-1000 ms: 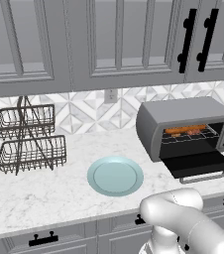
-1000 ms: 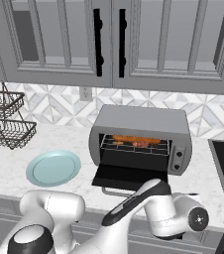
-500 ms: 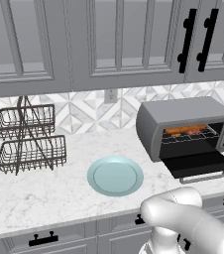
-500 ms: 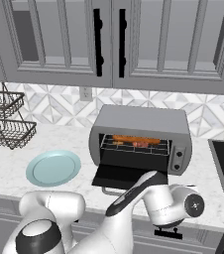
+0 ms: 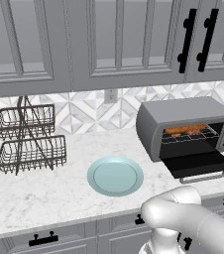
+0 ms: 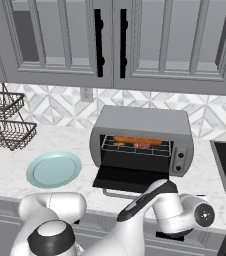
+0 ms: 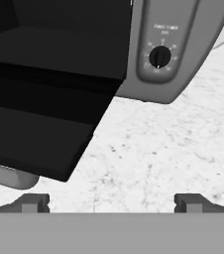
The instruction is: Pick up the kebab skewer and baguette bread, and place them inside the toaster oven. Close the toaster oven door and start by setting the timer.
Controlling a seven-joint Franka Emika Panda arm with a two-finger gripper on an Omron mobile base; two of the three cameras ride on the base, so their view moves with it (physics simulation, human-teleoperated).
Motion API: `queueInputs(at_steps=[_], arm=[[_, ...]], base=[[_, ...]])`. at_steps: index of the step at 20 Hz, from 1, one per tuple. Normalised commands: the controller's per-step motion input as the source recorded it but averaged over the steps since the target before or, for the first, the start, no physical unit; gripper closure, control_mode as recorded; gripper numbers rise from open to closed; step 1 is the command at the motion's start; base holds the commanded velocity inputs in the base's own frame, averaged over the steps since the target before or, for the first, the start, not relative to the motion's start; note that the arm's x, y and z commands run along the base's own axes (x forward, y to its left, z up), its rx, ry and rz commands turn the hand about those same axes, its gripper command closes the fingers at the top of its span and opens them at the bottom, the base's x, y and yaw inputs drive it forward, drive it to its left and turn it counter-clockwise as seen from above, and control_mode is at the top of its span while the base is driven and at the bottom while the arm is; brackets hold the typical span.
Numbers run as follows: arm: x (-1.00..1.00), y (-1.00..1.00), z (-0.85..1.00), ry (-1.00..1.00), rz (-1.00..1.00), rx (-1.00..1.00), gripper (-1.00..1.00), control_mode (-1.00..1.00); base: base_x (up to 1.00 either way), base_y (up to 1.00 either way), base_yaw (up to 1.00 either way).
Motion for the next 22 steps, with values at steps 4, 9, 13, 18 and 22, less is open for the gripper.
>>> queueInputs(at_steps=[4, 9, 13, 18, 22], arm=[[0.09, 0.03, -0.28, 0.03, -0.04, -0.02, -1.0, -1.0], [0.24, 0.13, -0.13, 0.02, 0.0, 0.0, -1.0, -1.0], [0.2, 0.0, 0.0, 0.02, 0.0, 0.0, -1.0, -1.0], [0.04, 0.1, 0.0, 0.03, 0.0, 0.0, -1.0, -1.0], [0.0, 0.14, 0.16, -0.01, 0.0, 0.0, -1.0, -1.0]], base=[[0.0, 0.0, 0.0], [0.0, 0.0, 0.0], [0.0, 0.0, 0.0], [0.0, 0.0, 0.0], [0.0, 0.0, 0.0]])
